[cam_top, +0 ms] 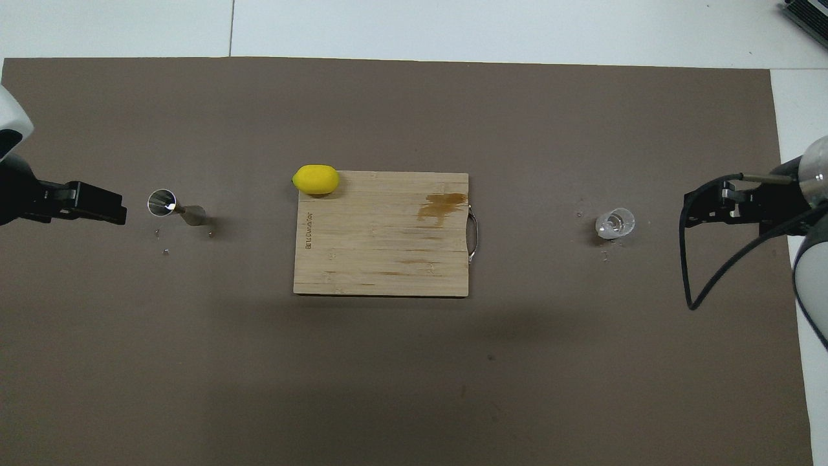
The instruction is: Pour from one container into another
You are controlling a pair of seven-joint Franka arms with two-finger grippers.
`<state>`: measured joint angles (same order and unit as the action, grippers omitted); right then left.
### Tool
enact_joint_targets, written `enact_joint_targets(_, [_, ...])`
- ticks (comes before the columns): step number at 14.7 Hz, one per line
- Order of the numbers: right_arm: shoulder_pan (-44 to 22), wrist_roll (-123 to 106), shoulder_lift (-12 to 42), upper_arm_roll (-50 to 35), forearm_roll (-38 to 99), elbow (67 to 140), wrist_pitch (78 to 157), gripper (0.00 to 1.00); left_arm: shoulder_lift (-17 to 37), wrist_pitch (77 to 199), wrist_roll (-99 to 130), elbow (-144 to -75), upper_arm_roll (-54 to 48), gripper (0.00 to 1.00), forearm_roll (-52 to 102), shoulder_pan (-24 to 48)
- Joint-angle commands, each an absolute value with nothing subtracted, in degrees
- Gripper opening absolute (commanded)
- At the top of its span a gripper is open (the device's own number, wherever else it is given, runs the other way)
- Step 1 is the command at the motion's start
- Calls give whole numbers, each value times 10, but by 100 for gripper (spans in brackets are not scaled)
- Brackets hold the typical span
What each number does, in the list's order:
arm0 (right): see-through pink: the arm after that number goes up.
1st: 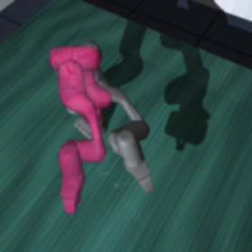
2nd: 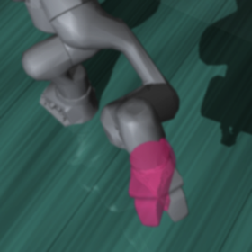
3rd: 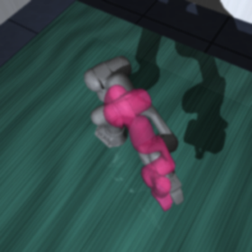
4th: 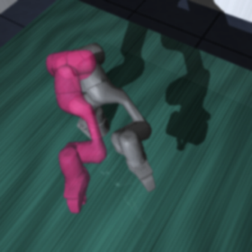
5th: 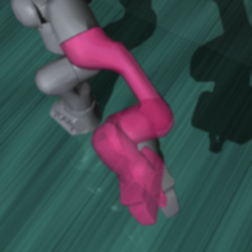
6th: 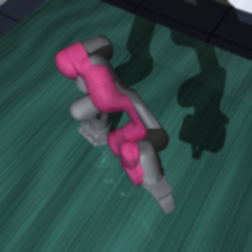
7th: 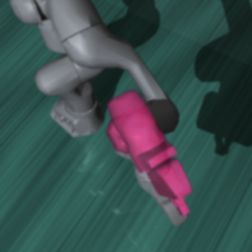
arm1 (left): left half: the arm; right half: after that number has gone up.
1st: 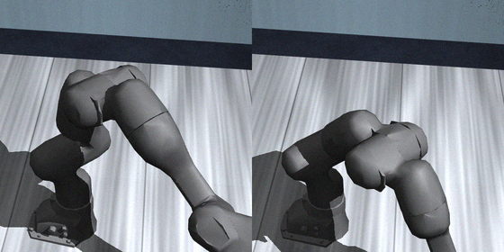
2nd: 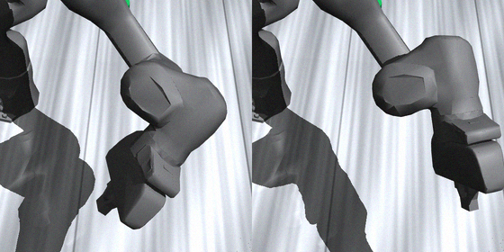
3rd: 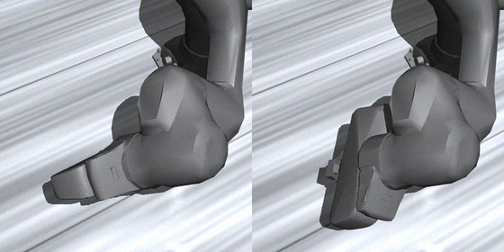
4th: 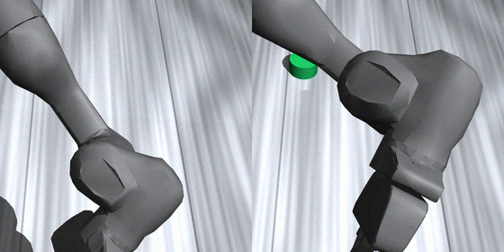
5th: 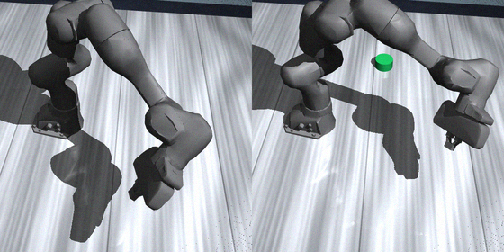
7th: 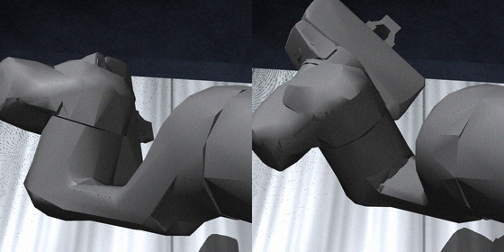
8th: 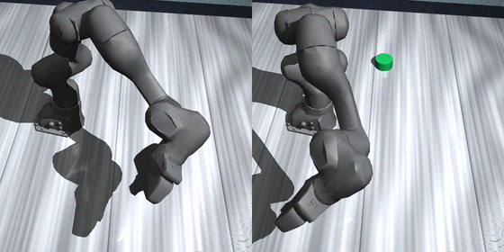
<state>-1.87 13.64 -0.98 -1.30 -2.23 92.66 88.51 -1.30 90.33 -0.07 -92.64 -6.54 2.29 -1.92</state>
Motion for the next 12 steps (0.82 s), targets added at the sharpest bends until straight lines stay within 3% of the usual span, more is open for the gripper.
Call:
enact_joint_targets(1, [-12, 124, -23, -13, -9, 941, 889, 100, 3, 907, 18, -930, -63, 100, 38, -25])
enact_joint_targets(6, [-12, 124, -23, -13, -9, 941, 889, 100, 82, 851, 47, -867, -44, 100, 59, -45])
enact_joint_targets(12, [-12, 124, -23, -13, -9, 941, 889, 100, 120, 899, 248, -890, -42, 100, 196, -129])
